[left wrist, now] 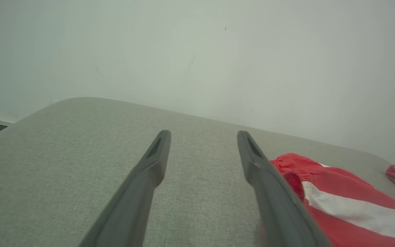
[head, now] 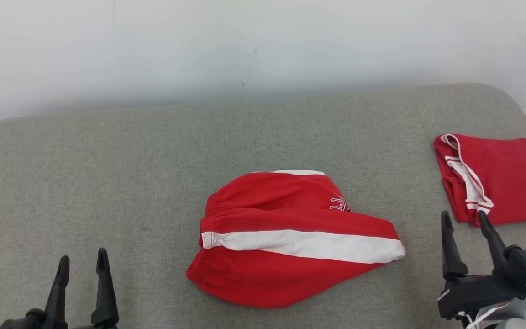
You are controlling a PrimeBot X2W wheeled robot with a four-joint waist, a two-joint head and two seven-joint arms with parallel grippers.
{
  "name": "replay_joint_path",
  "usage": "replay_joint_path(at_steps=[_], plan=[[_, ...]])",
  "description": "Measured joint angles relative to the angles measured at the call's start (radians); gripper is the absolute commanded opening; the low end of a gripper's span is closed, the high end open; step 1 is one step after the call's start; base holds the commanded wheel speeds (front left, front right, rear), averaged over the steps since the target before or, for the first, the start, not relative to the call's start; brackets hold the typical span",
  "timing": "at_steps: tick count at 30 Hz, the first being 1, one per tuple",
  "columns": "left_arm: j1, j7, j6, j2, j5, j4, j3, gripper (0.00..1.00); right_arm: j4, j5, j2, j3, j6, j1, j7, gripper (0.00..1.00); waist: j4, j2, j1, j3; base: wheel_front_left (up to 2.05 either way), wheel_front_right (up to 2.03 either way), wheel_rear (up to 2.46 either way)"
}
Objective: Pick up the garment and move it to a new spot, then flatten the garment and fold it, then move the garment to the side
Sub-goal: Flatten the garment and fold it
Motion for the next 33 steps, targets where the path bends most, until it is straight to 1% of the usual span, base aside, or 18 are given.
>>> replay_joint_path(at_steps=[9,16,25,33], plan=[[0.057,0.000,-0.001,0.000,0.026,0.012,-0.008,1.00,0.017,0.109,0.018,0.098,0.000,0.002,-0.068,1.00,-0.018,0.0000,0.0000,-0.055,0.00,0.00,0.00],[0.066,0.000,-0.004,0.000,0.028,0.030,-0.014,1.00,0.069,0.122,0.009,0.172,0.000,-0.004,-0.080,1.00,-0.031,0.0000,0.0000,-0.080,0.00,0.00,0.00],[0.026,0.000,-0.009,0.000,0.035,0.081,-0.031,1.00,0.114,0.125,-0.001,0.203,0.000,-0.011,-0.084,1.00,-0.041,0.0000,0.0000,-0.092,0.00,0.00,0.00],[0.020,0.000,-0.010,0.000,0.036,0.090,-0.034,1.00,0.133,0.130,-0.006,0.207,0.000,-0.022,-0.091,1.00,-0.049,0.0000,0.0001,-0.085,0.00,0.00,0.00]])
